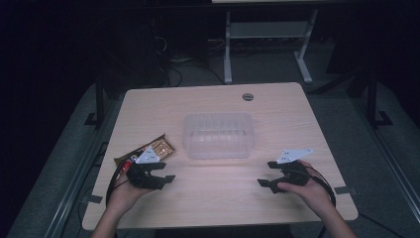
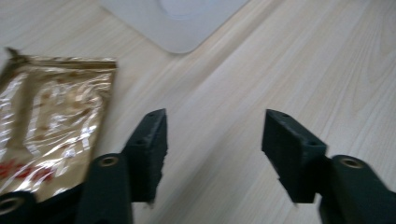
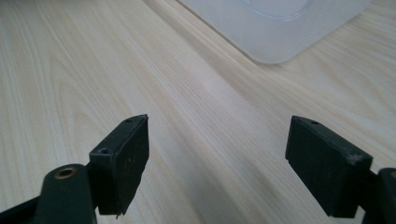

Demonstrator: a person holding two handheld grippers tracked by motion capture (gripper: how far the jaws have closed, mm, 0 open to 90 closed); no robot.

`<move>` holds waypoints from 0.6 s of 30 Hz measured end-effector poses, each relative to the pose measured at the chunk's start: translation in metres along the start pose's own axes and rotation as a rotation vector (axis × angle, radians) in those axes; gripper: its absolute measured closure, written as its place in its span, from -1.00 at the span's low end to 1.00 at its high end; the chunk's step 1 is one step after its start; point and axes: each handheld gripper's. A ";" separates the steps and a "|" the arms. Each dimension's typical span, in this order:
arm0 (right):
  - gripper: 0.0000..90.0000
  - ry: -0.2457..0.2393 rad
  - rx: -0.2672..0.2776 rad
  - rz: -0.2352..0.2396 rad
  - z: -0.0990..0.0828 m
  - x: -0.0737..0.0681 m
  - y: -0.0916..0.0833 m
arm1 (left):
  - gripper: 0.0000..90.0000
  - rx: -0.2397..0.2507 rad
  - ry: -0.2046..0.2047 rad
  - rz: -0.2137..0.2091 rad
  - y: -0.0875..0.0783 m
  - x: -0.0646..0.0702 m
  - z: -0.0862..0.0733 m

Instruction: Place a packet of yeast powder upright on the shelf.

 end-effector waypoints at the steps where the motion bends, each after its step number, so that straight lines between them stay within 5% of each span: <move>1: -0.54 -0.007 0.002 0.003 0.000 0.000 0.000 | -0.02 -0.002 -0.007 0.010 -0.004 -0.004 0.001; 12: -0.55 0.000 0.011 0.013 0.001 -0.002 -0.001 | 0.81 0.013 -0.109 0.075 -0.030 -0.031 0.012; 18: -0.58 -0.004 0.020 0.014 0.001 -0.001 -0.001 | 0.99 0.017 -0.143 0.115 -0.037 -0.050 0.021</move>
Point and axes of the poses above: each handheld gripper's, and its own axes: y roughly forward along the jaws, z roughly out of its top, x roughly to its right, and after that the axes turned 7 degrees about -y, right-handed
